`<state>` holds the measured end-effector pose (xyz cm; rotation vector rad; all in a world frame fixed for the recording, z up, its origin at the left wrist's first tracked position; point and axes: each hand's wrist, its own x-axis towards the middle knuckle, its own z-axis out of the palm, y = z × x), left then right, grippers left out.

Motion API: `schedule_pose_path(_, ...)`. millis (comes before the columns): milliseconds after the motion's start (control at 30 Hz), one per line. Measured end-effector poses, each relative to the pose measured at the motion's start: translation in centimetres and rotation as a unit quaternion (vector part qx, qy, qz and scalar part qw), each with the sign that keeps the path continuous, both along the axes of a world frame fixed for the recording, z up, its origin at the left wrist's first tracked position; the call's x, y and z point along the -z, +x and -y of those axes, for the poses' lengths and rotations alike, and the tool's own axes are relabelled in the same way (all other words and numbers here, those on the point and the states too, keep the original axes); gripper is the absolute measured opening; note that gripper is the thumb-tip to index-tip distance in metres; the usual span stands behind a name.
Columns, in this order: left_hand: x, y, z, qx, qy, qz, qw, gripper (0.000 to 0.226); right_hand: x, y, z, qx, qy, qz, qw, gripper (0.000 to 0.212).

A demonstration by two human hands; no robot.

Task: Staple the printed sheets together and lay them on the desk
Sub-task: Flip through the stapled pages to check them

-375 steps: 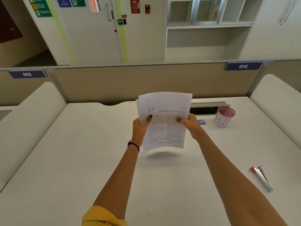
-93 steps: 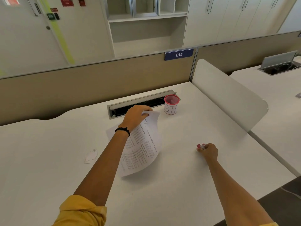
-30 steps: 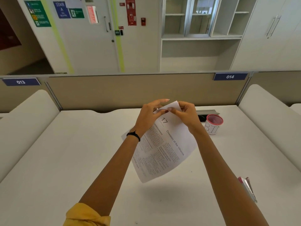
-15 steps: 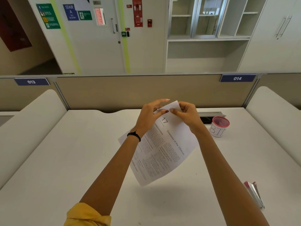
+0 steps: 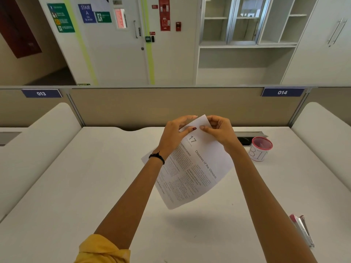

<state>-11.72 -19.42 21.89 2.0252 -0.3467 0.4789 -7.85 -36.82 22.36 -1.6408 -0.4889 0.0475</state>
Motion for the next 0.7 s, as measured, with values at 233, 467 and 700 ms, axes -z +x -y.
schedule_pose_path(233, 0.7, 0.1, -1.8, -0.009, 0.031, -0.03, 0.999, 0.026, -0.1, 0.7, -1.1, 0.04, 0.004, 0.027, 0.999, 0.007)
schedule_pose_path(467, 2.6, 0.8, -4.7, -0.04, 0.053, -0.042, 0.997, 0.035, -0.9, 2.5, -2.6, 0.108, 0.0, 0.113, 0.988, 0.013)
schedule_pose_path(700, 5.3, 1.1, -8.1, -0.085, 0.06, -0.063, 0.993, 0.039, -1.8, 4.7, -4.4, 0.182, -0.034, 0.198, 0.962, 0.015)
